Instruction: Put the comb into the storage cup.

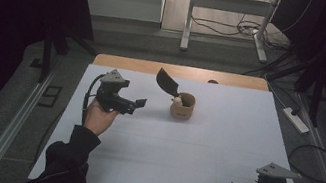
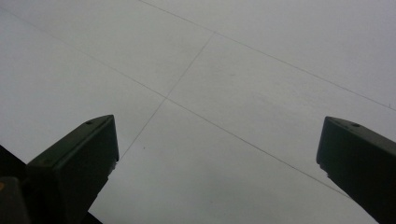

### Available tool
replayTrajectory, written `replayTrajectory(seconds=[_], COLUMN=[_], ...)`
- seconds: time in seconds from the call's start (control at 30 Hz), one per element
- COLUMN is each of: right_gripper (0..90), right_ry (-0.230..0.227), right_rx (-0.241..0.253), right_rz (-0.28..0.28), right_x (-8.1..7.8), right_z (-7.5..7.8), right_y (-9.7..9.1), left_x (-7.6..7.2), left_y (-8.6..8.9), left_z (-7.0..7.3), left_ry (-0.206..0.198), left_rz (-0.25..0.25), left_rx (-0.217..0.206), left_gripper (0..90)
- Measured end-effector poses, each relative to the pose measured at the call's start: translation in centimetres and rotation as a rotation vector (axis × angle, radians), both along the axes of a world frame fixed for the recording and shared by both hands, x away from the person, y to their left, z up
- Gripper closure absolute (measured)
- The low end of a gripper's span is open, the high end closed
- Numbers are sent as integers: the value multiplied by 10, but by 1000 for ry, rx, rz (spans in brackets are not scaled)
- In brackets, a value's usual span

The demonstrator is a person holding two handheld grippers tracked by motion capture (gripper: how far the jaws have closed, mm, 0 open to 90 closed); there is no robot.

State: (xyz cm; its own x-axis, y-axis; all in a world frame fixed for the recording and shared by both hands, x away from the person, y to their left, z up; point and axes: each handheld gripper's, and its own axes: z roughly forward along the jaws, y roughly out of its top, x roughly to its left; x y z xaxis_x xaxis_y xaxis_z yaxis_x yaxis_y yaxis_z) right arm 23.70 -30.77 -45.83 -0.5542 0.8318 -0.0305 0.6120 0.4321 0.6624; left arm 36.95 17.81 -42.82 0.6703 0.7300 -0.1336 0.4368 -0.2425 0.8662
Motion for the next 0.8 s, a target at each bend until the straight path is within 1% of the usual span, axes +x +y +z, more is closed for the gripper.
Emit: replayTrajectory(seconds=[0.13,0.3,0.4,0.47,0.57,0.7,0.8], right_gripper=[0,0,0,0,0,0,0], right_ry=[-1,-2,-2,-3,-3,-6,-6], right_rx=[1,1,2,2,2,5,6], right_rz=[1,2,1,2,2,2,3], right_x=[0,0,0,0,0,-1,-1], right_z=[0,0,0,0,0,0,1], right_y=[0,0,0,0,0,0,0], left_x=[-2,-6,-10,-12,-14,-19,-22], left_y=[0,2,3,4,6,7,7], left_z=[-2,-2,-3,-3,-4,-5,-6], left_ry=[7,20,16,10,10,12,11], left_rz=[3,-2,0,-1,-5,-3,4], left_rx=[1,-12,-12,-18,-39,-40,-28], left_gripper=[0,0,0,0,0,0,0])
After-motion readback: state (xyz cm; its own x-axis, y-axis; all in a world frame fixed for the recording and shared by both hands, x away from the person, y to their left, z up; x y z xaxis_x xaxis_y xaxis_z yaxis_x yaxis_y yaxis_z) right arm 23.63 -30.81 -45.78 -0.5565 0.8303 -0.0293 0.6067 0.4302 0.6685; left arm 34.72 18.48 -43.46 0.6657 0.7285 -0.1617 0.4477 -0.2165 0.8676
